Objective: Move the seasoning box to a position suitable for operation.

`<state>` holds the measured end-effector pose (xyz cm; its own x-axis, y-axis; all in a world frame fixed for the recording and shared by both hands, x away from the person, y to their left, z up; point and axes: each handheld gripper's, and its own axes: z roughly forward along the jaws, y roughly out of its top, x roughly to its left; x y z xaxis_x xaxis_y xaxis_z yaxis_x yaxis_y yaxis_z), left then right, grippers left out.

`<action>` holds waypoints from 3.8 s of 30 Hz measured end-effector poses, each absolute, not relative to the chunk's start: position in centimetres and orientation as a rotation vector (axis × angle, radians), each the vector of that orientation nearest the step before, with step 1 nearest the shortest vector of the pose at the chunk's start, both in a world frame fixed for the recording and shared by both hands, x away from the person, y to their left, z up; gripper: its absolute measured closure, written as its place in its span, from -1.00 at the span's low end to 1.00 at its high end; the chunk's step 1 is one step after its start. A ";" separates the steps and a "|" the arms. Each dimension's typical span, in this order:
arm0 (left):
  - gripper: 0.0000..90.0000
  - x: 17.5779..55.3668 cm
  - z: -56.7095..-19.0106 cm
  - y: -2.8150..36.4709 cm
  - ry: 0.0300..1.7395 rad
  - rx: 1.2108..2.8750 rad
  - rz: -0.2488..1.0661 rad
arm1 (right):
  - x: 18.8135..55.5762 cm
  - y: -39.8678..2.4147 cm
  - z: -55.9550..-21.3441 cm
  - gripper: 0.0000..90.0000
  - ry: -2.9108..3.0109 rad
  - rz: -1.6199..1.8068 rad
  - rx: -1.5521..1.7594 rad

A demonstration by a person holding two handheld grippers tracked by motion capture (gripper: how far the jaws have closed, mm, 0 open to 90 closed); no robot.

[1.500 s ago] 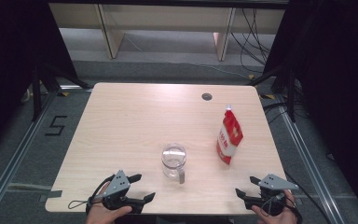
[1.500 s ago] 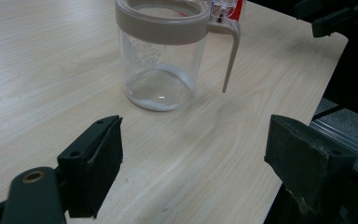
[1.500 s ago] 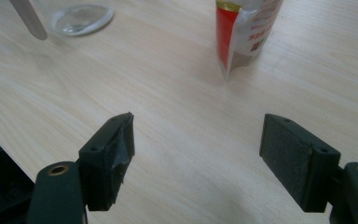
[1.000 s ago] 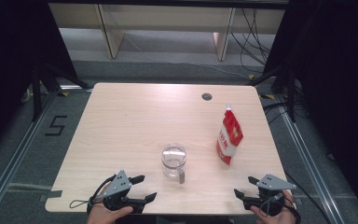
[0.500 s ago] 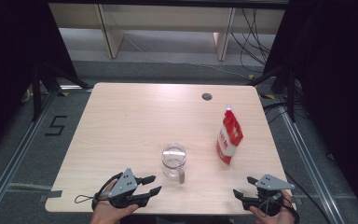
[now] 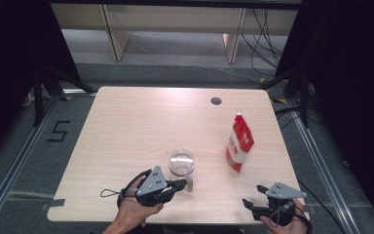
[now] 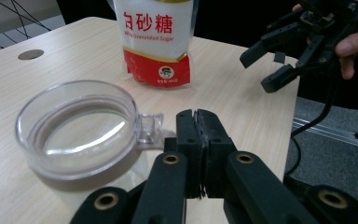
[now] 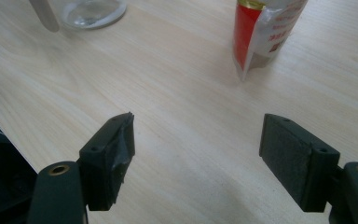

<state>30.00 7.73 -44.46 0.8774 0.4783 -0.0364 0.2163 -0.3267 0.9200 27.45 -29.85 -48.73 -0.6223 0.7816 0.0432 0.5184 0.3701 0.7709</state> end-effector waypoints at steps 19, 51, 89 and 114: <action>0.98 32.8 -43.5 4.9 0.532 1.914 0.268 | 27.4 -29.7 -48.8 -0.39 2.317 1.101 1.109; 0.95 33.0 -44.4 5.2 0.477 2.070 0.293 | 27.5 -29.3 -49.0 -0.40 2.349 1.121 1.099; 0.65 28.4 -45.2 12.1 0.632 1.900 0.331 | 27.7 -29.2 -49.1 -0.40 2.389 1.150 1.099; 0.22 28.5 -48.5 10.7 0.773 1.945 0.376 | 27.6 -29.1 -49.2 -0.40 2.375 1.126 1.087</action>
<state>28.52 10.71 -48.45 0.7505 0.6579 -0.0617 0.3574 -0.3256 0.8754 27.61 -29.09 -49.16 -0.6705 0.7401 0.0516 0.5084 0.4077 0.7585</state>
